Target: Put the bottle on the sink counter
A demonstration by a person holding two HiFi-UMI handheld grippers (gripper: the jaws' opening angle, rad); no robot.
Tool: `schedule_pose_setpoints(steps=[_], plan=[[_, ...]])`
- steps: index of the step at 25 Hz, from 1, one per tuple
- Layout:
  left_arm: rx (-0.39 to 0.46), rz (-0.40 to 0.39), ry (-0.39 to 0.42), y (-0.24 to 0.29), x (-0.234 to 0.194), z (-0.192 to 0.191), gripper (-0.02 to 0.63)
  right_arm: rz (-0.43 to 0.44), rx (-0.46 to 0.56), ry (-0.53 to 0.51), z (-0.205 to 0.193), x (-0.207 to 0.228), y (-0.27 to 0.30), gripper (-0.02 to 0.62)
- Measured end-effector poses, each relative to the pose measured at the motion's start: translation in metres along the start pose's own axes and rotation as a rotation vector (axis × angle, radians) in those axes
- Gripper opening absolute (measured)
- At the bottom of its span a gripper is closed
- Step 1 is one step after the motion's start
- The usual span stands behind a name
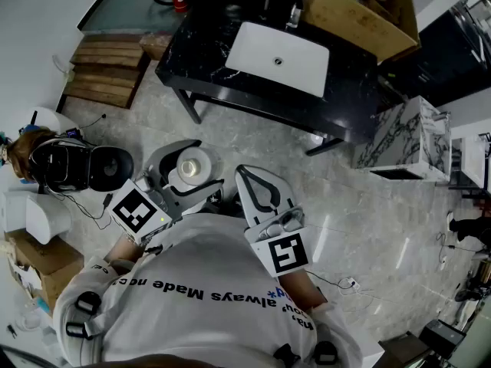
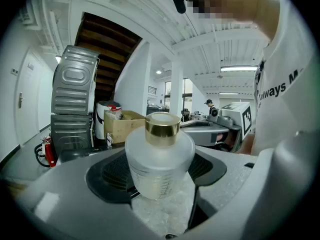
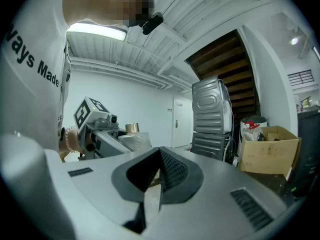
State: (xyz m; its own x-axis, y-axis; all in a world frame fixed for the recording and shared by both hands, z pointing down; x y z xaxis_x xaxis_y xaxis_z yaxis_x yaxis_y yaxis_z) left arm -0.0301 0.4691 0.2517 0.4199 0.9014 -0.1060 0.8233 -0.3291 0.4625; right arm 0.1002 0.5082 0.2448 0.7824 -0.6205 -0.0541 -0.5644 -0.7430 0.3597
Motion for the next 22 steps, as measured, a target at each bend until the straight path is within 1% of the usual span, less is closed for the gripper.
schedule_pose_setpoints(steps=[7,11,13,19,22], plan=[[0.013,0.001,-0.004,-0.002,-0.008,0.002,0.337,0.001,-0.002,-0.01,0.003,0.003,0.007,0.008],[0.018,0.0,-0.002,-0.008,-0.017,0.002,0.337,0.011,0.027,-0.004,0.011,0.0,0.016,0.008],[0.021,0.001,-0.002,-0.013,-0.022,0.001,0.338,0.01,0.041,-0.002,0.015,-0.004,0.022,0.008],[0.02,-0.013,0.0,-0.031,-0.04,-0.008,0.337,-0.011,0.043,0.0,0.025,-0.017,0.045,0.008],[0.016,-0.014,0.0,-0.043,-0.051,-0.014,0.338,-0.014,0.062,0.02,0.03,-0.029,0.058,0.008]])
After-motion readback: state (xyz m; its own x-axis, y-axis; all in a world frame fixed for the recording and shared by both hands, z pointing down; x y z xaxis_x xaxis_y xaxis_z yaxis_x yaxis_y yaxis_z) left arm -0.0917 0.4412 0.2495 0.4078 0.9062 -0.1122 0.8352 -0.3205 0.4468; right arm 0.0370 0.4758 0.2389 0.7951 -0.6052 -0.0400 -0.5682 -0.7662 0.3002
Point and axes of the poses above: the fingertips, and each gripper's own axes: y forward along the fingers, x to its right, z out of its top, the point moved 6 cm from there along -y, backward along the fingers, and after that the axes turned 12 degrees about -x, right-handed, at the moved point
